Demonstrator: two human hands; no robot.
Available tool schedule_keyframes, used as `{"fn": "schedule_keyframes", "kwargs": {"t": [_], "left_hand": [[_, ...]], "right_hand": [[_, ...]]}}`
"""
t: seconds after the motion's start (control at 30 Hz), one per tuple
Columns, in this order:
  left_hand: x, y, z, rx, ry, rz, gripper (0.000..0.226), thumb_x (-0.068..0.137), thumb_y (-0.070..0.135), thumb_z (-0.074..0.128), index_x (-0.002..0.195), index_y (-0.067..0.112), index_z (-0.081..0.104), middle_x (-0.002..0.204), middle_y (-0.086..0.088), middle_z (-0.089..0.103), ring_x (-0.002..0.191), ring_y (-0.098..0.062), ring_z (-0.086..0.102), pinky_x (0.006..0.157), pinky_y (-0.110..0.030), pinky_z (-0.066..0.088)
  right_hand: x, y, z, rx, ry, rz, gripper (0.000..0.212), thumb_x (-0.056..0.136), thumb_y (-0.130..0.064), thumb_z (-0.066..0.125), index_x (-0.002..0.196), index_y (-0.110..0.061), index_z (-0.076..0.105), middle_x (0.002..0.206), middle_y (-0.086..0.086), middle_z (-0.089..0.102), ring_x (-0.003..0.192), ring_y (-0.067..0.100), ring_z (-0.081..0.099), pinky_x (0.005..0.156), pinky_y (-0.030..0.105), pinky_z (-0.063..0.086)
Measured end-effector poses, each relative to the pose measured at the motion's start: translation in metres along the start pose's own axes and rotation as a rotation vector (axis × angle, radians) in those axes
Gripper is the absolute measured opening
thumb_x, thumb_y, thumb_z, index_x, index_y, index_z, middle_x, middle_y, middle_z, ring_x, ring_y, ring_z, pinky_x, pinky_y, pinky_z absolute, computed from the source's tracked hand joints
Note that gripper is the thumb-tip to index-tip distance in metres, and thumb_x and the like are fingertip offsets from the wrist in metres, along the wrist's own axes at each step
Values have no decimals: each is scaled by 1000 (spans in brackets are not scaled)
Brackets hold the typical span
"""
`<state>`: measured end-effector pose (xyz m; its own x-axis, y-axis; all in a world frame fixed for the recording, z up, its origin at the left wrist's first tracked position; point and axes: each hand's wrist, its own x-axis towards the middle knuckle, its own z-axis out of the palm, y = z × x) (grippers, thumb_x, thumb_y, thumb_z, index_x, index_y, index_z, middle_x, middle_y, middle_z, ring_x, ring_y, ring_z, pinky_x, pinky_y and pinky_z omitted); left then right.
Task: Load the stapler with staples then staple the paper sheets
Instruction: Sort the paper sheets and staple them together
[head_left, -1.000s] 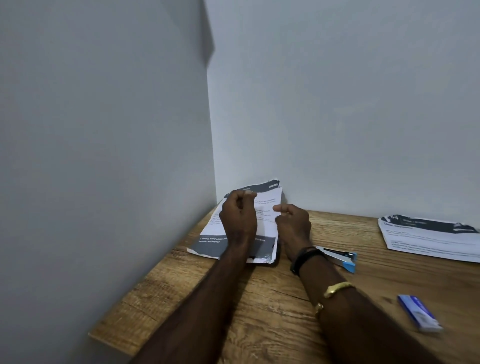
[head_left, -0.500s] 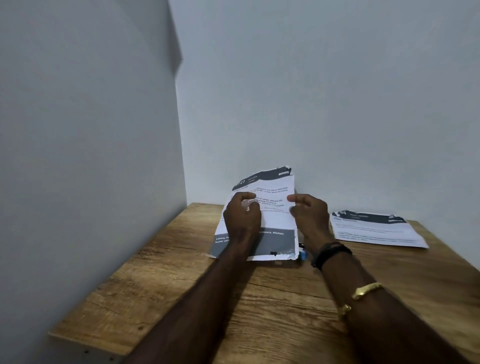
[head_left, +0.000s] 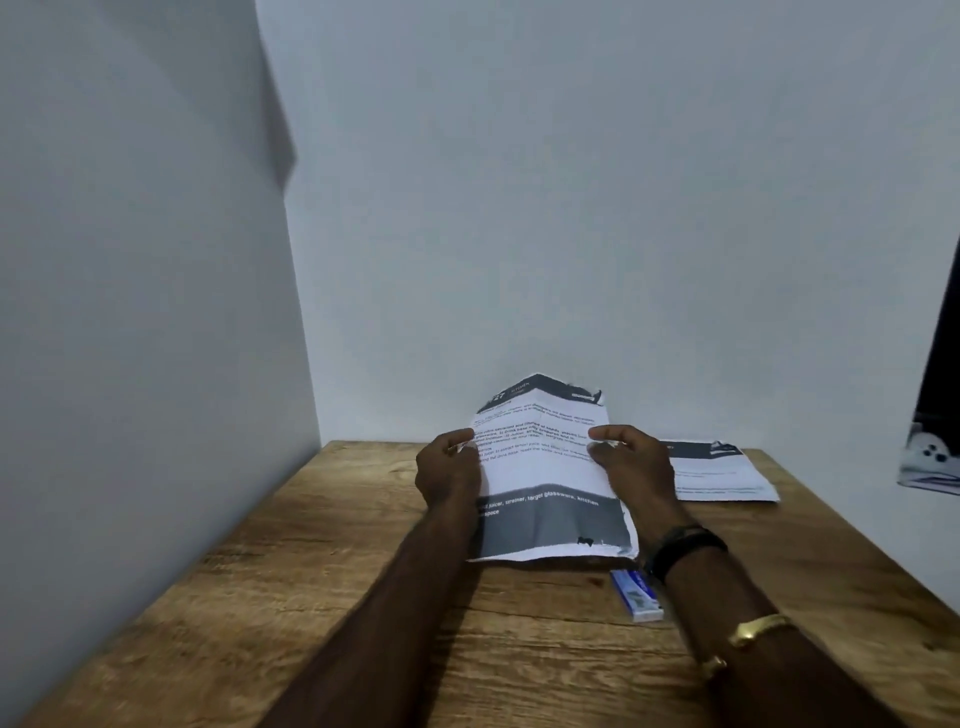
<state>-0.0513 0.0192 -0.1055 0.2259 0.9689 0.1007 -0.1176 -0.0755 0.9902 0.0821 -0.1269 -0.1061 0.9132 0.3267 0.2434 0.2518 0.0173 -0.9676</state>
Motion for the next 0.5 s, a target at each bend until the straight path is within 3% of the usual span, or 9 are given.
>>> {"fn": "schedule_keyframes", "kwargs": {"t": [0.07,0.2,0.33,0.43,0.5], "left_hand": [[7,-5,2,-33,-58,-14,22,82,4,70,81,26,75,99,-7,78,99,-27,72,98,-42,56],[17,-15,-1,-10,-124,37,18,83,3,73,94,16,79,104,-14,77,106,-34,71,101,-49,54],[18,-14,-5,82,-186,171,25,87,1,65,107,10,77,110,-11,76,111,-30,69,104,-46,51],[17,-9,-11,232,-209,306,33,87,1,60,112,15,76,112,-3,76,109,-20,69,99,-27,49],[17,-10,-14,309,-206,427,28,89,3,61,111,14,76,108,-4,76,103,-20,69,92,-26,49]], "right_hand": [[3,3,-2,12,-44,14,20,83,-5,79,92,-23,77,107,6,77,99,26,72,96,38,57],[5,7,-9,10,-39,5,16,84,-9,82,98,-17,79,105,9,77,79,18,68,69,26,51],[6,3,-15,-18,-41,-8,19,85,-6,78,103,-11,81,109,8,78,101,25,72,91,34,56],[3,-3,-18,-121,-55,-29,25,83,-6,73,106,-12,80,106,6,78,92,18,70,80,27,53],[0,-5,-19,-230,-51,-61,23,83,-10,71,104,-15,80,105,4,78,94,20,69,84,29,54]]}}
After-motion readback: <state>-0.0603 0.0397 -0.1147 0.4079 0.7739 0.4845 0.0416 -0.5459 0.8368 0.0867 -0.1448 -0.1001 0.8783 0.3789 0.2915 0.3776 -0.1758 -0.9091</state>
